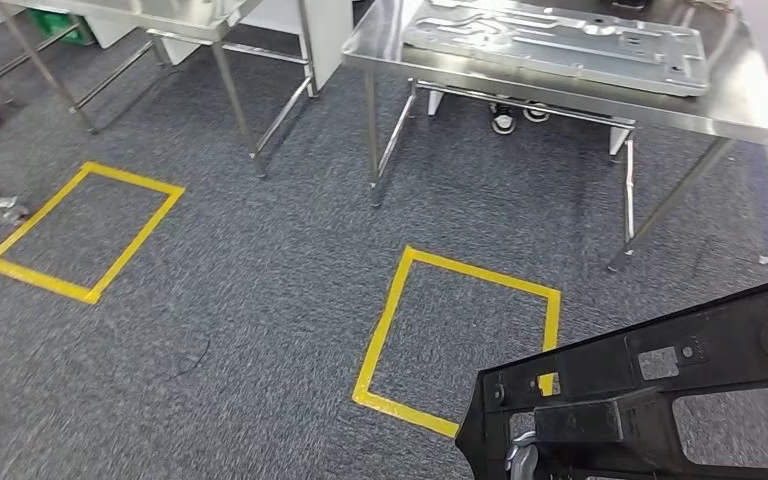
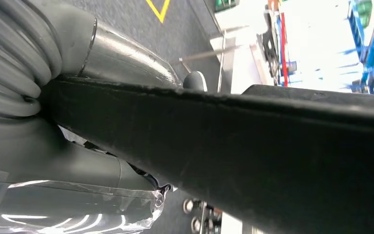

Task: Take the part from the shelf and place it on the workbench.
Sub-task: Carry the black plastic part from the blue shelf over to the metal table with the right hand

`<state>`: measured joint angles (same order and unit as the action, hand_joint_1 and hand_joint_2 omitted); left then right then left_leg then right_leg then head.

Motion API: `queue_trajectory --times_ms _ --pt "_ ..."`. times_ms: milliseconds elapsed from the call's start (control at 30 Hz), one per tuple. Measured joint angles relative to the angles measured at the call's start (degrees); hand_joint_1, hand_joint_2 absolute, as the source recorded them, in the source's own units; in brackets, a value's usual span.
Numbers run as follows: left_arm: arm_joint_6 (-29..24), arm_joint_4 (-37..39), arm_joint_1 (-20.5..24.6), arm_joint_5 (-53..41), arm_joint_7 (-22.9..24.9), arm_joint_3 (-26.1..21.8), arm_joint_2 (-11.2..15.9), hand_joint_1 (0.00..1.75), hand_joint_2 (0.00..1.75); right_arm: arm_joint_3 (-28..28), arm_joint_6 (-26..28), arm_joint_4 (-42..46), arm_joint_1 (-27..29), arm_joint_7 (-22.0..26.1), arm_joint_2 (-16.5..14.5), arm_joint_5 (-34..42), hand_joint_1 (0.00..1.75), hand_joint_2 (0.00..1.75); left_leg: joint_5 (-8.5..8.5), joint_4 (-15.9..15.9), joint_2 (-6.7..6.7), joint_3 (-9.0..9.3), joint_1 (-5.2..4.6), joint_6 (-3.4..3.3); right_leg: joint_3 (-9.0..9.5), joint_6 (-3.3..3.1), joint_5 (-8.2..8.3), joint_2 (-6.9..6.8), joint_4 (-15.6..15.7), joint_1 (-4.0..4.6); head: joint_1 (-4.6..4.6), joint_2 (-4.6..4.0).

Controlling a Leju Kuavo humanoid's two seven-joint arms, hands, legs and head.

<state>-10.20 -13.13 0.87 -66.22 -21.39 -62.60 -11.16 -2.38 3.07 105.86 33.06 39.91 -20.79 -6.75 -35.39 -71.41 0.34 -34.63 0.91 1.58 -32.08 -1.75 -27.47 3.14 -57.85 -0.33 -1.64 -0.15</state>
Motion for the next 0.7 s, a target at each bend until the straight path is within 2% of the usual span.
queue_trajectory --times_ms 33,67,100,133,167,233,300,367,400,433,467,500,533,600,633,667,700 --pt "0.04 0.00 -0.01 -0.12 0.05 0.00 0.01 0.00 0.00 -0.01 0.01 -0.01 0.01 0.00 0.00 -0.02 1.75 1.75 2.40 3.55 -0.58 1.36 0.05 -0.12 0.02 0.11 -0.07 0.87 -0.21 -0.03 0.00 0.00" --pt "0.09 -0.01 0.00 -0.22 0.08 -0.01 0.03 0.00 0.00 -0.01 0.02 -0.01 -0.02 0.00 0.00 -0.05 1.75 1.75 4.17 7.25 -1.87 2.79 0.09 -0.33 -0.06 0.31 -0.20 1.61 -0.50 0.02 0.00 0.00" --pt "0.14 -0.01 0.02 -0.32 0.07 -0.02 0.05 0.00 0.00 -0.02 0.03 -0.01 -0.04 -0.01 0.00 -0.09 1.75 1.75 5.30 10.23 -3.05 3.90 0.15 -0.56 -0.27 0.60 -0.29 2.31 -0.83 0.04 0.00 0.00" --pt "0.16 -0.01 0.07 -0.37 0.05 -0.03 0.07 0.00 0.00 -0.04 0.04 -0.01 -0.05 -0.01 0.00 -0.11 1.75 1.75 5.67 11.98 -4.03 4.50 0.15 -0.80 -0.54 0.93 -0.33 2.90 -1.07 0.03 0.01 0.00" --pt "0.17 -0.01 0.15 -0.39 0.04 -0.04 0.08 0.00 0.00 -0.06 0.04 -0.01 -0.03 -0.02 0.00 -0.15 1.75 1.75 5.47 12.52 -4.43 4.62 0.05 -1.10 -0.80 1.31 -0.27 3.45 -1.17 0.01 0.01 0.00" --pt "0.20 -0.01 0.33 -0.43 0.03 -0.04 0.06 0.00 0.00 -0.08 0.05 0.00 0.09 -0.02 0.00 -0.19 1.75 1.75 5.74 12.98 -3.31 4.80 0.07 -1.86 -1.17 2.01 -0.12 4.11 -1.18 -0.14 0.01 0.00" --pt "0.27 -0.01 0.32 -0.46 -0.01 -0.04 0.02 0.00 0.00 -0.08 0.08 0.02 0.10 -0.01 0.01 -0.21 1.75 1.75 6.18 13.59 -1.91 5.08 0.33 -2.71 -2.21 2.52 -1.51 1.93 -3.21 -0.03 0.02 0.00" --pt "0.37 -0.01 0.17 -0.47 -0.05 -0.05 0.01 0.00 0.00 -0.08 0.10 0.02 -0.03 -0.01 0.02 -0.22 1.75 1.75 6.31 13.89 -0.37 5.14 0.32 -3.16 -5.20 2.94 -4.98 -1.33 -9.35 -0.02 0.03 0.00" --pt "0.41 -0.01 0.07 -0.48 -0.05 -0.06 0.02 0.00 0.00 -0.08 0.10 0.01 -0.08 -0.01 0.02 -0.22 1.75 1.75 6.26 13.89 0.47 5.12 0.26 -3.23 -7.02 3.15 -6.55 -2.09 -12.95 -0.14 0.02 0.00" --pt "0.44 -0.01 0.02 -0.50 -0.05 -0.07 0.02 0.00 0.00 -0.08 0.10 0.01 -0.07 -0.02 0.02 -0.22 1.75 1.75 6.16 13.88 1.34 5.14 0.21 -3.22 -8.33 3.32 -7.32 -2.51 -15.59 -0.28 0.02 0.00" --pt "0.45 -0.01 0.00 -0.54 -0.05 -0.07 0.02 0.00 0.00 -0.08 0.10 0.00 -0.03 -0.02 0.03 -0.21 1.75 1.75 6.04 13.86 2.18 5.19 0.18 -3.19 -8.75 3.42 -7.06 -2.77 -16.42 -0.39 0.02 0.00" --pt "0.45 -0.01 0.04 -0.62 -0.05 -0.07 0.02 0.00 0.00 -0.07 0.10 -0.01 -0.01 -0.02 0.03 -0.21 1.75 1.75 5.90 13.86 2.88 5.32 0.18 -3.12 -8.08 3.45 -5.83 -3.00 -15.20 -0.46 0.02 0.00" --pt "0.45 -0.01 0.09 -0.75 -0.05 -0.07 0.01 0.00 0.00 -0.07 0.10 0.00 0.00 -0.02 0.03 -0.20 1.75 1.75 5.72 13.86 3.55 5.53 0.18 -2.99 -6.32 3.37 -3.90 -3.53 -11.95 -0.48 0.02 0.00" --pt "0.45 -0.01 0.15 -0.98 -0.07 -0.07 -0.01 0.00 0.00 -0.07 0.09 0.01 -0.05 -0.03 0.03 -0.15 1.75 1.75 5.23 13.82 4.67 6.08 0.02 -2.52 -2.24 2.83 -1.11 -6.18 -4.36 -0.11 0.02 0.00" --pt "0.45 -0.01 0.16 -1.07 -0.07 -0.07 -0.02 0.00 0.00 -0.07 0.08 0.04 -0.06 -0.02 0.02 -0.11 1.75 1.75 5.00 13.82 5.20 6.32 -0.10 -2.20 -0.92 2.46 -0.51 -7.12 -1.88 0.15 0.02 0.00" --pt "0.43 -0.01 0.21 -1.11 -0.07 -0.07 -0.02 0.00 0.00 -0.07 0.09 0.06 -0.05 -0.02 0.02 -0.07 1.75 1.75 4.80 13.85 5.69 6.53 -0.21 -1.88 -0.46 2.13 -0.56 -7.64 -0.86 0.42 0.02 0.00" --pt "0.40 -0.01 0.30 -1.14 -0.07 -0.07 -0.01 0.00 0.00 -0.07 0.09 0.09 0.01 -0.01 0.02 -0.05 1.75 1.75 4.65 13.94 6.22 6.76 -0.31 -1.58 -0.52 1.87 -0.58 -7.08 -0.83 0.58 0.02 0.00"
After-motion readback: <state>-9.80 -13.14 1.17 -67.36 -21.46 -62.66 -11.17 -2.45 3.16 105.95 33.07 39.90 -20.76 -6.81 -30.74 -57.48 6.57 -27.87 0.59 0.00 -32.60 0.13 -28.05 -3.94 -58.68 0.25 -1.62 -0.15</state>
